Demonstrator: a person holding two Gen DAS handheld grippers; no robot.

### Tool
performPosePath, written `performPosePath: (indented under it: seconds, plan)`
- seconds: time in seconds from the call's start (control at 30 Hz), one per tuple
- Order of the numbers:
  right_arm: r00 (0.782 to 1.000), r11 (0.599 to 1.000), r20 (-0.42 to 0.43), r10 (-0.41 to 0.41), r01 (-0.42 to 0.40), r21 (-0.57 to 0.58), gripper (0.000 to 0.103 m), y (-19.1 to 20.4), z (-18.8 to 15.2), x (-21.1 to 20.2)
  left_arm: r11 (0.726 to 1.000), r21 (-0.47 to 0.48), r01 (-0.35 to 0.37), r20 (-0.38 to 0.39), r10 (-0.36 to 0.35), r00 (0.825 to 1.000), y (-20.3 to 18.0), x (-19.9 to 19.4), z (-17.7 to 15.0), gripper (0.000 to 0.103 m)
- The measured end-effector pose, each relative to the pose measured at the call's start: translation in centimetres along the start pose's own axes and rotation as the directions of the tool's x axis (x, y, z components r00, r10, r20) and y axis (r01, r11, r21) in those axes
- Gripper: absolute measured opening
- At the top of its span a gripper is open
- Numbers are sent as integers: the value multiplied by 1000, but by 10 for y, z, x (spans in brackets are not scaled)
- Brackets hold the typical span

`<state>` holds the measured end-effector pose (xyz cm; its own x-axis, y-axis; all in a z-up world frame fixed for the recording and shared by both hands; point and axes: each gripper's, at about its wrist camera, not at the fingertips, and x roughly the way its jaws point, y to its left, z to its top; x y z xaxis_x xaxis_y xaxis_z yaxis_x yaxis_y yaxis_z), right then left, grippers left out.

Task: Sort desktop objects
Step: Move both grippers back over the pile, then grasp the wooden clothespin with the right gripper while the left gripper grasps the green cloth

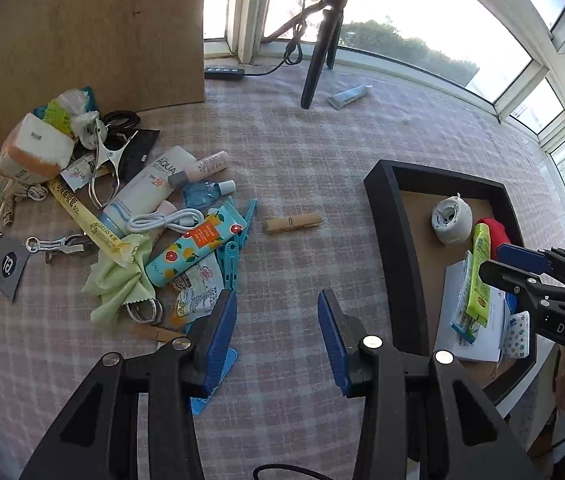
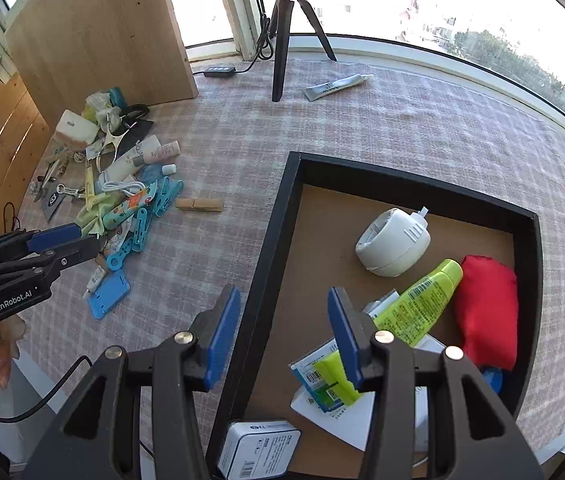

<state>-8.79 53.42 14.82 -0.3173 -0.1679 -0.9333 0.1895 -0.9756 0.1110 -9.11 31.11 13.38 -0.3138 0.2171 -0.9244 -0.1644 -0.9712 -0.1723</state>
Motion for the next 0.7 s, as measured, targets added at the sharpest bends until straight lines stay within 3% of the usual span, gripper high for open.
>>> performPosePath:
  seconds: [0.27,0.43,0.7]
  plan:
    - [998,988,-62,33,-42,-146,45,53,33,39,994,-104,-28,-23,26,999,74,5,-9,39]
    - [994,966,-110,27,-54,-251,45,81,50,70,982,-187,2,-56,-13,998,117,17,-14,39]
    - [987,922,-163,-2,-61,-382,45,108,73,115,976,-216,24,-90,-44,995,138,46,-8,42]
